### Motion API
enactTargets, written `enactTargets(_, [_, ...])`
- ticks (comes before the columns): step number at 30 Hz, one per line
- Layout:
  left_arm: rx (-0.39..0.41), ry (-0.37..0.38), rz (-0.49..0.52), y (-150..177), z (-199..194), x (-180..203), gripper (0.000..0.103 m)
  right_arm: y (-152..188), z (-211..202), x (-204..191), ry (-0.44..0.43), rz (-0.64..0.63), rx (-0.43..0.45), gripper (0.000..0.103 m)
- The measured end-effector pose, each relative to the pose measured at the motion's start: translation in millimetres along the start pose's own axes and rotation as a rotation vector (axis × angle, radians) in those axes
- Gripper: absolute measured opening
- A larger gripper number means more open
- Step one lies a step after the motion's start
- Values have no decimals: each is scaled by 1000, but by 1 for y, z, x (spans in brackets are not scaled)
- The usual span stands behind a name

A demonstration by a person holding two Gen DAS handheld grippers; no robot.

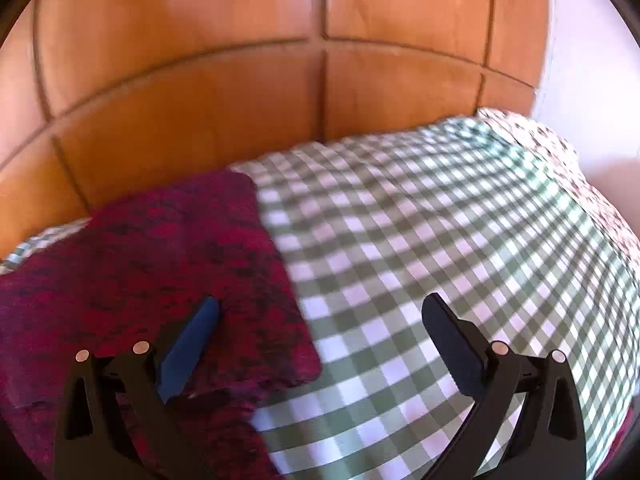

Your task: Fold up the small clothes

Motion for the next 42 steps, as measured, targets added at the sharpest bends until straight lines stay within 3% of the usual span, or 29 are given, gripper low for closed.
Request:
enactTargets(2, [-2, -38, 15, 1, 17, -5, 88, 6, 10, -8, 4, 8, -28, 101])
enactTargets(7, [-4, 21, -19, 1, 32, -19, 91, 7, 14, -13, 52, -11, -13, 100])
enactTargets(10, [12, 39, -15, 1, 24, -16, 92, 3, 16, -13, 39, -7, -15, 101])
enactTargets(15, [25, 55, -57, 24, -12, -31, 97, 4, -2, 6, -137, 94, 3, 101])
enactTargets(21, [9, 82, -83, 71, -41, -49, 99, 25, -48, 11, -200, 73, 69, 101])
enactTargets(25, [-28, 161, -156, 98, -48, -62, 99, 52, -65, 0, -316, -8, 23, 101])
enactTargets(28, [-8, 189, -210, 112, -59, -74, 99, 73, -72, -7, -428, -84, -39, 101])
enactTargets(31, [-13, 226, -251, 126, -67, -86, 99, 93, -79, 3, -516, -50, -93, 100])
enactTargets(33, [-20, 252, -267, 138, -73, -93, 99, 102, -83, 15, -555, -10, -106, 83])
enactTargets(35, [-2, 282, -260, 145, -85, -97, 99, 113, -87, 28, -596, 20, -130, 56])
enactTargets(38, [14, 267, -237, 156, -100, -103, 99, 126, -99, 48, -671, 42, -144, 53])
enactTargets(42, [4, 272, -224, 172, -111, -113, 99, 147, -115, 59, -737, -20, -152, 53])
Point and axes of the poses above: each gripper's, at about its wrist camera, not at the fingertips, and z roughly the way its jaws point, x to its right, y to its underside, the point moved 6 cm from there along z, roughly the way its jaws point, and after that the axes turned 9 degrees about -x, right-handed, at the moved point
